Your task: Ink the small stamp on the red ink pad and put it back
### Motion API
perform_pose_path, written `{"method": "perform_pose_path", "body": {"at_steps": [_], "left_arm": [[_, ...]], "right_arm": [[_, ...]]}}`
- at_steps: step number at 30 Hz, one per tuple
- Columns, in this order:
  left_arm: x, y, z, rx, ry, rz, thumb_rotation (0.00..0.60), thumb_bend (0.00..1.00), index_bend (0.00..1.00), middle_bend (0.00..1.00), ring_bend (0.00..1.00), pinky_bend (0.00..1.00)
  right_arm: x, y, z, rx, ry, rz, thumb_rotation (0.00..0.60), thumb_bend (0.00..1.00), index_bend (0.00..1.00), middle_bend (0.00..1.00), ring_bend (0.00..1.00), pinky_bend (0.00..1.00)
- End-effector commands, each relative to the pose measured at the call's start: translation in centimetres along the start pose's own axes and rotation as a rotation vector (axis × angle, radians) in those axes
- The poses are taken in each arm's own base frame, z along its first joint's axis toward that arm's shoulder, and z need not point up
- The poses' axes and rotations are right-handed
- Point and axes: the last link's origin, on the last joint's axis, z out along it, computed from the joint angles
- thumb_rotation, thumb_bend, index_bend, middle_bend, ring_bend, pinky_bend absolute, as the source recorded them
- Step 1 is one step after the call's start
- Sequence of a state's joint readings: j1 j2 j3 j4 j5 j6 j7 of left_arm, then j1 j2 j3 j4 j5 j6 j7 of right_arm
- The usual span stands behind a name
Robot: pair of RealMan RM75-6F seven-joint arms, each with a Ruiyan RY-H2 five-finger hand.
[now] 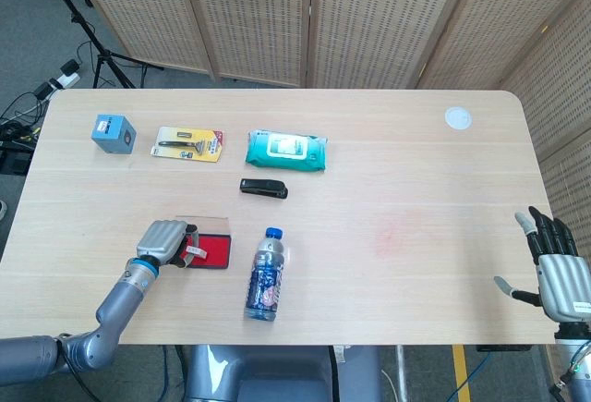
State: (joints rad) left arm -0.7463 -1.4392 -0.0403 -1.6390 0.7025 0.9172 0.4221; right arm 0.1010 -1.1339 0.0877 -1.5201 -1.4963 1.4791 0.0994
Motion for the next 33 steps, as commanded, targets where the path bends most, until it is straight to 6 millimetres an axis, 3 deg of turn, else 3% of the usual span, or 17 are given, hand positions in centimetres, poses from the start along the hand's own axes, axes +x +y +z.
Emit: {"method": "perform_pose_path", "body": {"at_steps": [1,15,23,26,33], "left_arm": [[0.0,0.1,0.0,-0.003,-0.001,0.001,0.6,0.39,0.61,0.89,0.91,0.87],[0.7,0.0,-0.4,0.0,0.01,-0.015,0.6,0.39,0.61,0.89,0.91,0.87],[3.1,-0.5,-1.8,-0.003,0.041,-0.012,0.6,0.39,0.61,0.89,0.91,0.87],[5.4,-2.2,-3.0,0.037,0.083,0.013,0.6,0.39,0.61,0.89,0.91,0.87],[7.0,-6.0,-3.6,0.116,0.098,-0.009,0.6,0.39,0.61,0.89,0.91,0.87]], "right_arm": [[0.0,0.0,0.0,0.0,0.0,0.0,0.6,0.0,0.0,0.0,0.0,0.0],[0.0,0.0,-0.1,0.002,-0.001,-0.001,0.6,0.0,0.0,0.0,0.0,0.0],[-0.1,0.0,-0.1,0.001,-0.002,-0.003,0.6,0.0,0.0,0.0,0.0,0.0],[-0.1,-0.2,-0.1,0.006,-0.004,-0.005,0.6,0.0,0.0,0.0,0.0,0.0],[-0.3,-0.4,-0.2,0.011,-0.007,-0.01,0.6,0.0,0.0,0.0,0.0,0.0]]}}
